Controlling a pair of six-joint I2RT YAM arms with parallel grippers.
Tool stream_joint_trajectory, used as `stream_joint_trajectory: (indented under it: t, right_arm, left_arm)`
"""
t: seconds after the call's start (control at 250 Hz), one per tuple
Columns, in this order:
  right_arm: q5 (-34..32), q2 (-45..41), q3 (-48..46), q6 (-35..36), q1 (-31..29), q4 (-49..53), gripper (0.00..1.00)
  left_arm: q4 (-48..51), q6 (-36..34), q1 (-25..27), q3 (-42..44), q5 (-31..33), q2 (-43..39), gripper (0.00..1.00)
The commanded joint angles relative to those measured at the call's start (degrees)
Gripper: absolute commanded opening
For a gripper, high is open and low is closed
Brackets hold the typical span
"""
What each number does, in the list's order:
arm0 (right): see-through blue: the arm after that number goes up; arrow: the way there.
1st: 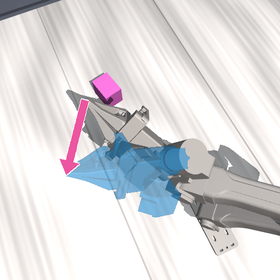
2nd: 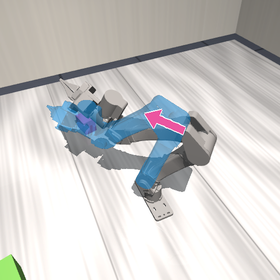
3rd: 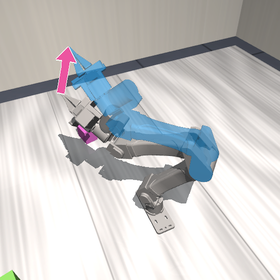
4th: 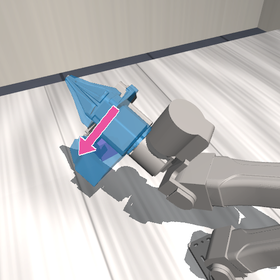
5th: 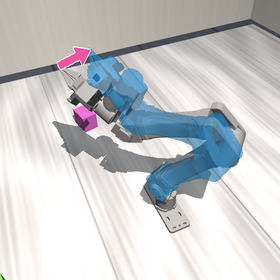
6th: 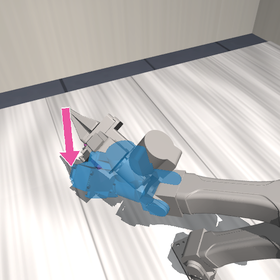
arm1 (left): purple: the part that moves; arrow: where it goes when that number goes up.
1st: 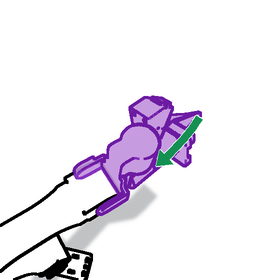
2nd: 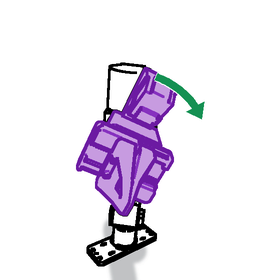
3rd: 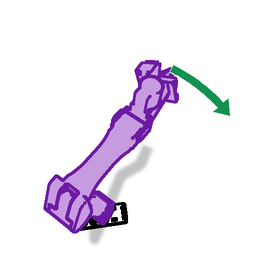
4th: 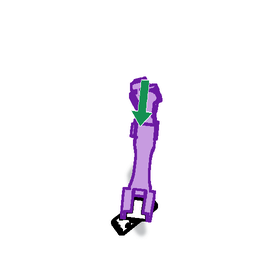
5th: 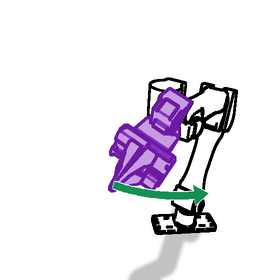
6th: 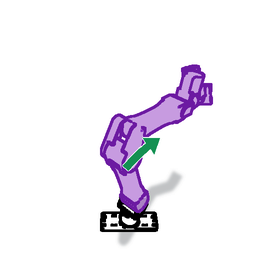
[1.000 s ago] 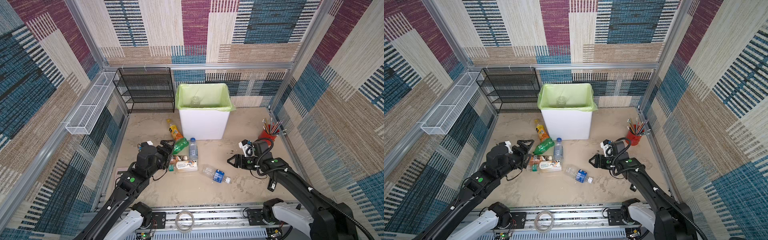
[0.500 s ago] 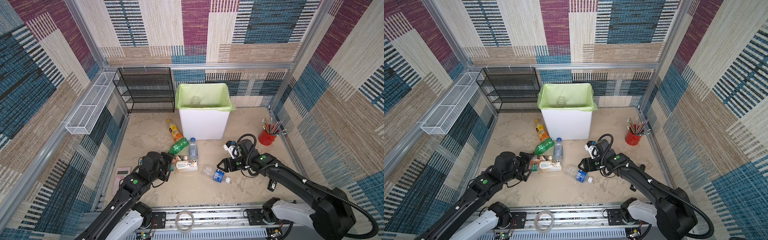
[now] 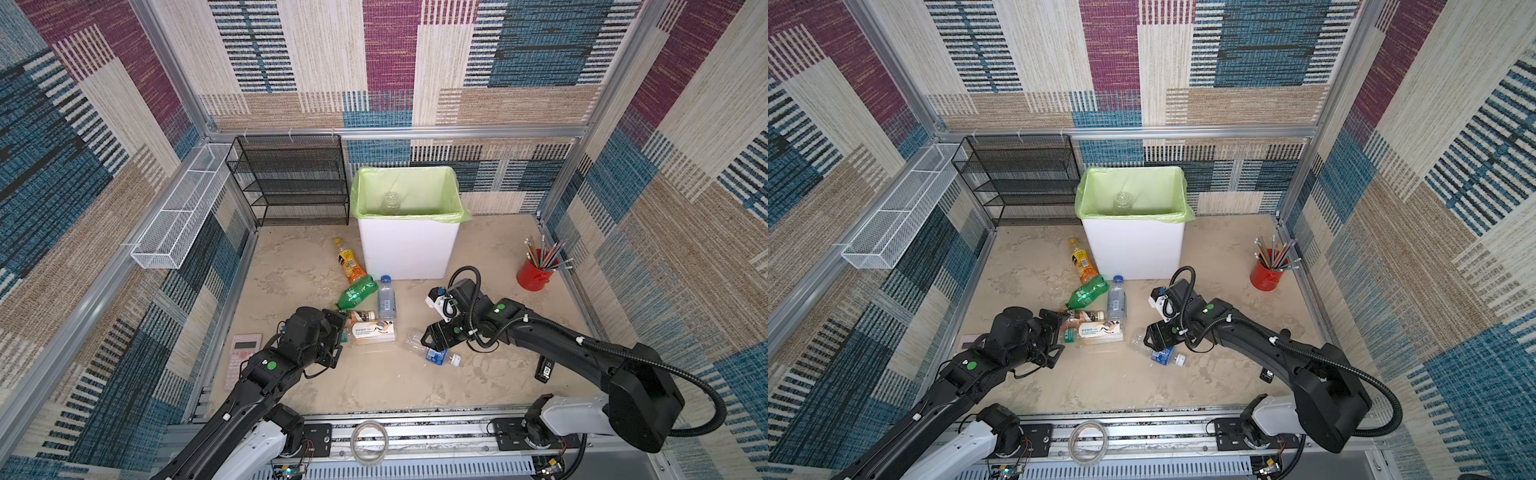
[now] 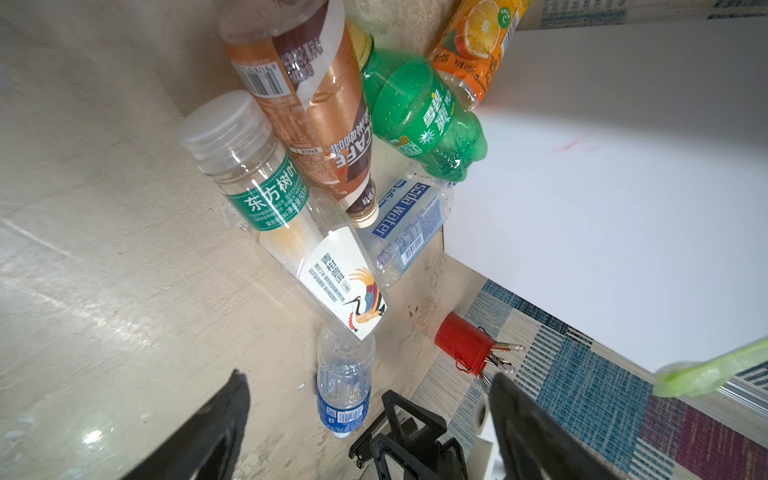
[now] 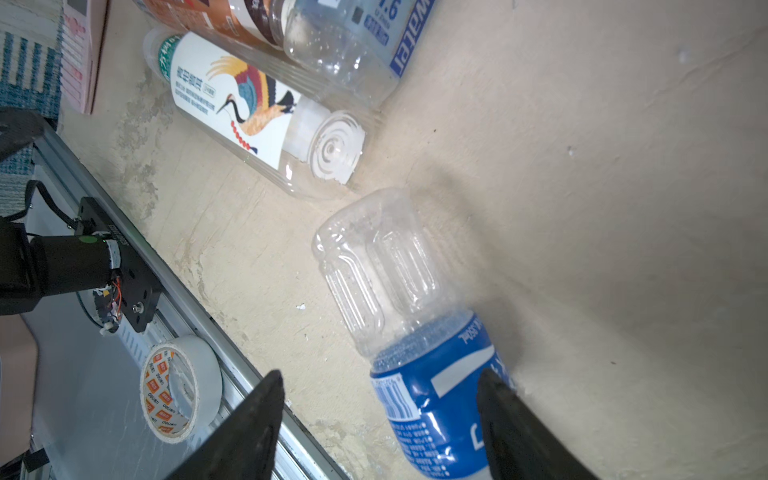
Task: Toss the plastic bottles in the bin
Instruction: 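Lower the right gripper onto the clear blue-label bottle and close, then lift the blue-label bottle with the right gripper up over the bin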
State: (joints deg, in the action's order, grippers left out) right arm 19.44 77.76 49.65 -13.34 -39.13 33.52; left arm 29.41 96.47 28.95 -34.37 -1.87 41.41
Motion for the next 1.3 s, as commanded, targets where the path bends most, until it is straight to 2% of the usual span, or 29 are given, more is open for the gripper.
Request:
stream_joint_trajectory:
  t: [0.0,0.508,0.96,1.296]
  right_arm:
    - [-2.4,1.5,1.1,0.8,-1.3,0.7,0.76]
    - [-8.0,8.3,3.4,1.1,-4.9,2.1,0.81]
    - [-7.4,13.2,3.8,1.5,-7.4,2.5,0.72]
    - [-9.0,12.1,3.7,0.4,-7.5,3.0,0.63]
  left_arm:
    - [0.6,2.4,0.0,0.4,0.0,-0.4,0.91]
    - [-0.2,4.3,-0.1,2.3,0.4,-1.8,0.91]
    - [0.8,5.0,0.0,2.9,1.3,-3.2,0.91]
    - [1.0,5.1,0.0,2.8,1.5,-3.3,0.91]
